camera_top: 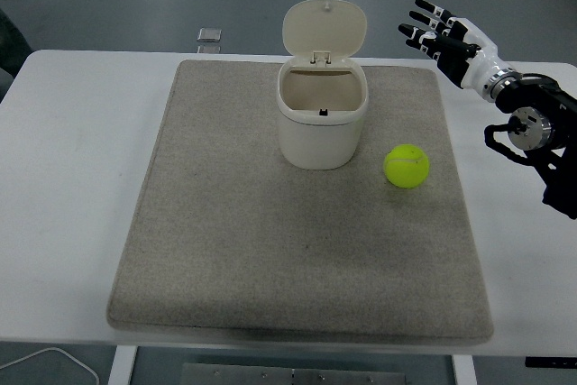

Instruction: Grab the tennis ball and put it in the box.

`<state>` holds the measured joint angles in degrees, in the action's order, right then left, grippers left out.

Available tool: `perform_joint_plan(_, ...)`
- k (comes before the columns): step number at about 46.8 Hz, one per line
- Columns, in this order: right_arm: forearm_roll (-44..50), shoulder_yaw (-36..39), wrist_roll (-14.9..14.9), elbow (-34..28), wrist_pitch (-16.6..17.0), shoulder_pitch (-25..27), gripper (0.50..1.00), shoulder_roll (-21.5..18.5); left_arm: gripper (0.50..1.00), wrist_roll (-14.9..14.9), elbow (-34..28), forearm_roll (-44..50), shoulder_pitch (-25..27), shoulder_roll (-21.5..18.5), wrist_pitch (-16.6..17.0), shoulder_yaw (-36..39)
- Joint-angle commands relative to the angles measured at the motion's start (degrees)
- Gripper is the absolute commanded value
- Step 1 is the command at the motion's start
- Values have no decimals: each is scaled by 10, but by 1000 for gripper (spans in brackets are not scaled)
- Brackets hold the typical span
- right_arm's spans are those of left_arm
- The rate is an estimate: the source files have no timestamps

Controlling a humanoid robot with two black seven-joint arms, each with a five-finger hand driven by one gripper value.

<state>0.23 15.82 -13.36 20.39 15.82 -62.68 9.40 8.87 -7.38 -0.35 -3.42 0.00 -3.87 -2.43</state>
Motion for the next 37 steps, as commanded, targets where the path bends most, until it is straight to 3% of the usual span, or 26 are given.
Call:
perform_joint_plan(1, 0, 0, 0, 0, 0, 0, 930, -1, 992, 0, 2, 2, 0, 0, 0, -1)
perform_joint_plan(37, 6, -9, 1, 1, 13, -2, 930, 8, 992, -1, 0, 1, 0, 0, 1, 1)
